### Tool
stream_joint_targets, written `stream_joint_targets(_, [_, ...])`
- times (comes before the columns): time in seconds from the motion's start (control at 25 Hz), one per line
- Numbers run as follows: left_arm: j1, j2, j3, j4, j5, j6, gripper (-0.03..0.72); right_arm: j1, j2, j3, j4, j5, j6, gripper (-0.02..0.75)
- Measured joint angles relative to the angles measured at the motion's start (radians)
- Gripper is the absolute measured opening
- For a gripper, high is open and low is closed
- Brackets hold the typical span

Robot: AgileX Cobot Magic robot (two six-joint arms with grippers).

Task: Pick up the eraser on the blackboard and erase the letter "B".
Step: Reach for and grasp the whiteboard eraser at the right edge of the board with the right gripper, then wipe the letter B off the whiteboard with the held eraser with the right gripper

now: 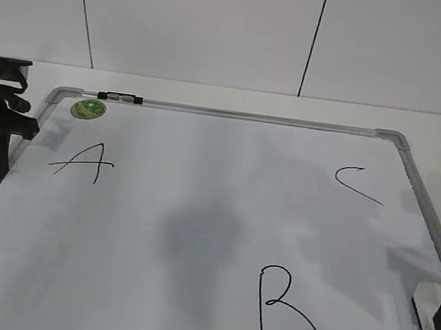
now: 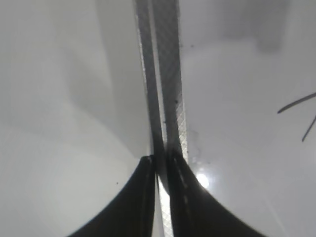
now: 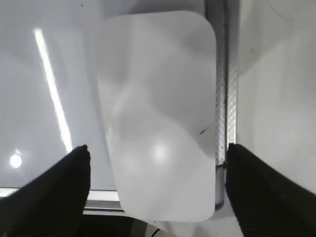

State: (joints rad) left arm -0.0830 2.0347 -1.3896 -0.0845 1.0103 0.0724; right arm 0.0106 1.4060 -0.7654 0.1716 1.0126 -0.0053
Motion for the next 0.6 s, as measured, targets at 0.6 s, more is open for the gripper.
stream_joint_targets(0.6, [0.000, 0.000, 0.000, 0.000, 0.000, -0.002, 0.053, 0.000, 0.091, -0.002, 0.024, -0.031, -0.008, 0.658])
